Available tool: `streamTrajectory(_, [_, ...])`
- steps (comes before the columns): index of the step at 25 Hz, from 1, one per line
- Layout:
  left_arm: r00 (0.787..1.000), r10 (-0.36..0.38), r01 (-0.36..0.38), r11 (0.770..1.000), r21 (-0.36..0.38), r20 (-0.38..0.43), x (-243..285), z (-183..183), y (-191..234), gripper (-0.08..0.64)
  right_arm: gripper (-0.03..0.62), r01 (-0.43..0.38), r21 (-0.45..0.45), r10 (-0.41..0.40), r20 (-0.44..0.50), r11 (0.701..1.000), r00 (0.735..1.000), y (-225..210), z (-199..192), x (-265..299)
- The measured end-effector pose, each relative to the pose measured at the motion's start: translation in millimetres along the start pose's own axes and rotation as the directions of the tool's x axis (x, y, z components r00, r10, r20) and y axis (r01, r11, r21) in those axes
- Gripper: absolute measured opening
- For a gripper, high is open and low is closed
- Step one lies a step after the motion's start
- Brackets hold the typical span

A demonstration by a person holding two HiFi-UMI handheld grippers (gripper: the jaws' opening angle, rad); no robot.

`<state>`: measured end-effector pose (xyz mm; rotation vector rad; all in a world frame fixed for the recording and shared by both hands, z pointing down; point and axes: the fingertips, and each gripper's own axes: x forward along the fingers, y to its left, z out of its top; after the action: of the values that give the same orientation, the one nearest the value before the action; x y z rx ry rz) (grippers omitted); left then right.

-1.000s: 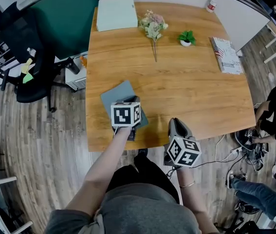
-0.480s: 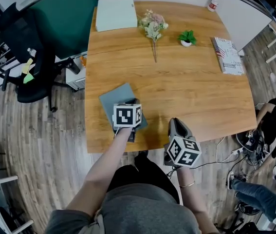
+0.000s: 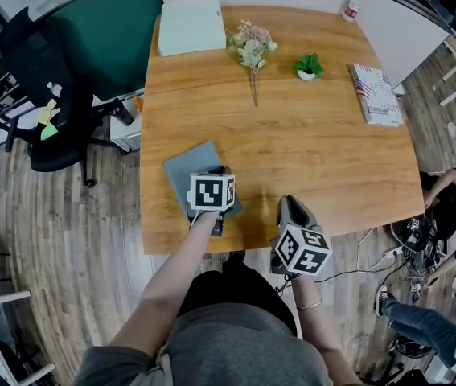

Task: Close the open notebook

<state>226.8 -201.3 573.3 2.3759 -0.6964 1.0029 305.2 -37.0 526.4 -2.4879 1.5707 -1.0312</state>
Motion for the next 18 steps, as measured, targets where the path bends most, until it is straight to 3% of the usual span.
streamTrajectory(7, [1.0, -0.008, 0.008, 1.0, 0.006, 0.018, -3, 2, 0, 0.078, 0.044, -0.014, -0.006, 0.014, 0.011, 1.0, 1.0, 3, 5, 0])
streamTrajectory(18, [0.982, -0.035, 0.03, 0.999, 0.03, 0.186, -46, 27, 10, 0.077, 0.043, -0.046, -0.027, 0.046, 0.024, 0.999, 0.999, 19, 11, 2])
